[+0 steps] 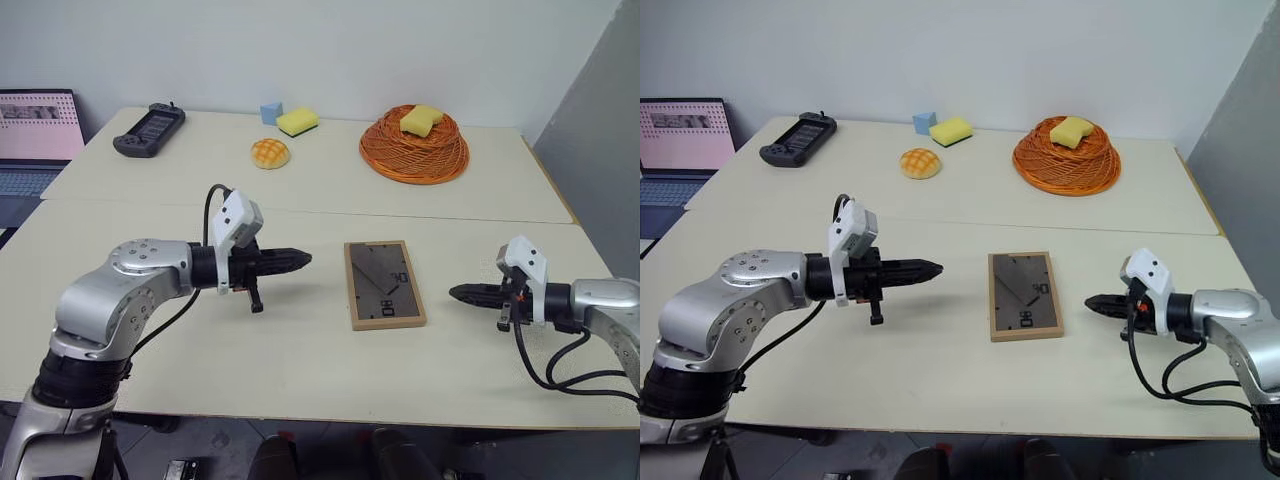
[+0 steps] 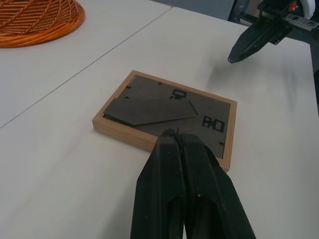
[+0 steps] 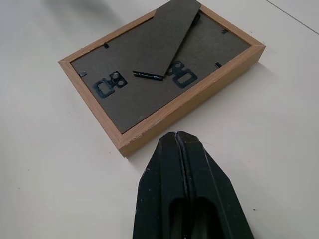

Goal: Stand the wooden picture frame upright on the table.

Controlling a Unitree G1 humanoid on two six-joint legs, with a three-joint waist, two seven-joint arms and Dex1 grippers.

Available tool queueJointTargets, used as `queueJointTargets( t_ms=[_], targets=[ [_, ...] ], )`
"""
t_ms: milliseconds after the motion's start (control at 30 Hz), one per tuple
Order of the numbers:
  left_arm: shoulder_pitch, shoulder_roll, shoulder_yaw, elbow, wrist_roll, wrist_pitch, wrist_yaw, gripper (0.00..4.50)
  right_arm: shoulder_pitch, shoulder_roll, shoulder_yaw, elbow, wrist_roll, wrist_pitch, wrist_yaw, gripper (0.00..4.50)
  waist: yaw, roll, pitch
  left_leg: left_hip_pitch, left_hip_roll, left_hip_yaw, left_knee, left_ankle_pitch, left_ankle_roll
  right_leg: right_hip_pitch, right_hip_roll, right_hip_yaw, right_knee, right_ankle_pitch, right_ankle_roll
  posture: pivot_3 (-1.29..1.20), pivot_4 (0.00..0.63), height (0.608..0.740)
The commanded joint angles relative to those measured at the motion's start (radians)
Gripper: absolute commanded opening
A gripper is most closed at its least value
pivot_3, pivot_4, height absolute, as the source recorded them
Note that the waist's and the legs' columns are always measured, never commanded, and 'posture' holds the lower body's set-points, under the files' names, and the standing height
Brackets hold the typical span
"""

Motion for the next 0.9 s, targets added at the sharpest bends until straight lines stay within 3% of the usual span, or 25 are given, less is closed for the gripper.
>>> queueJointTargets(
  t_ms=[33, 900],
  targets=[
    [-0.017, -0.002, 0.014, -0.016, -0.002, -0.007, -0.005, 0.03, 0.004, 0.006, -0.02, -0.034, 0.012, -0.005, -0.005, 0.0, 0.0, 0.0, 0.0, 0.0, 0.0, 0.0, 0.0, 0.0, 0.0, 0.0, 0.0, 0.0, 0.0, 0.0, 0.0, 0.0, 0.15, 0.74],
    [0.004, -0.001, 0.016, -0.069, -0.019, 0.054, 0.03, 0.03, -0.012, 0.032, -0.008, -0.01, -0.023, -0.024, -0.031, 0.0, 0.0, 0.0, 0.0, 0.0, 0.0, -0.003, 0.0, 0.0, 0.0, 0.0, 0.0, -0.002, 0.002, -0.001, -0.001, 0.0, 0.15, 0.74]
  ],
)
